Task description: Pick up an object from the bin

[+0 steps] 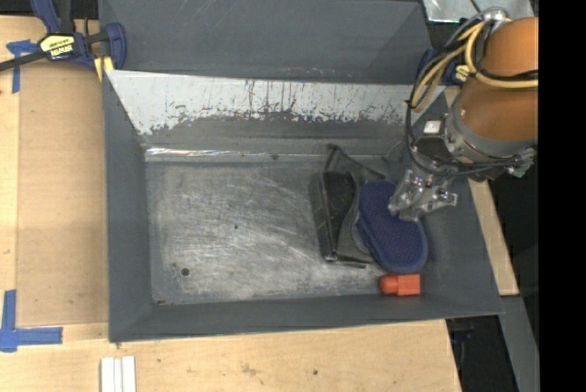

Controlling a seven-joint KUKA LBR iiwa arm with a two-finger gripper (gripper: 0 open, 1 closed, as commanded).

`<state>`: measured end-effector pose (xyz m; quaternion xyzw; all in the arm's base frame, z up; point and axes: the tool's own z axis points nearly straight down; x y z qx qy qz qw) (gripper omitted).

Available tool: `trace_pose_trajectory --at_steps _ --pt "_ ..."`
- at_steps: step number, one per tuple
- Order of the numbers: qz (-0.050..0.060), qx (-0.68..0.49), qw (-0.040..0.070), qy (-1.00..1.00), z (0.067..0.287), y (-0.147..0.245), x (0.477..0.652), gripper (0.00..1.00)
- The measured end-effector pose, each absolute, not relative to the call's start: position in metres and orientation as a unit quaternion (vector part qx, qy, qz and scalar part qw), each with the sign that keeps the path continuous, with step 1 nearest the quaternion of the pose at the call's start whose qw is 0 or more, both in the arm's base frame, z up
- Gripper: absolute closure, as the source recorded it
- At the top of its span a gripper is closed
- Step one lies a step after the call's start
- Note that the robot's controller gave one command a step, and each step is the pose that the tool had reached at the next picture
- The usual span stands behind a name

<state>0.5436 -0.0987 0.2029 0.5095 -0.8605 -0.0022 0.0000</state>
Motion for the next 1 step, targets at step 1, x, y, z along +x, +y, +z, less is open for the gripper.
trace_pose_trajectory --at_steps 1 --pt "0.000 0.508 -0.001 -0.862 0.2060 -0.1005 0.5443 0.00"
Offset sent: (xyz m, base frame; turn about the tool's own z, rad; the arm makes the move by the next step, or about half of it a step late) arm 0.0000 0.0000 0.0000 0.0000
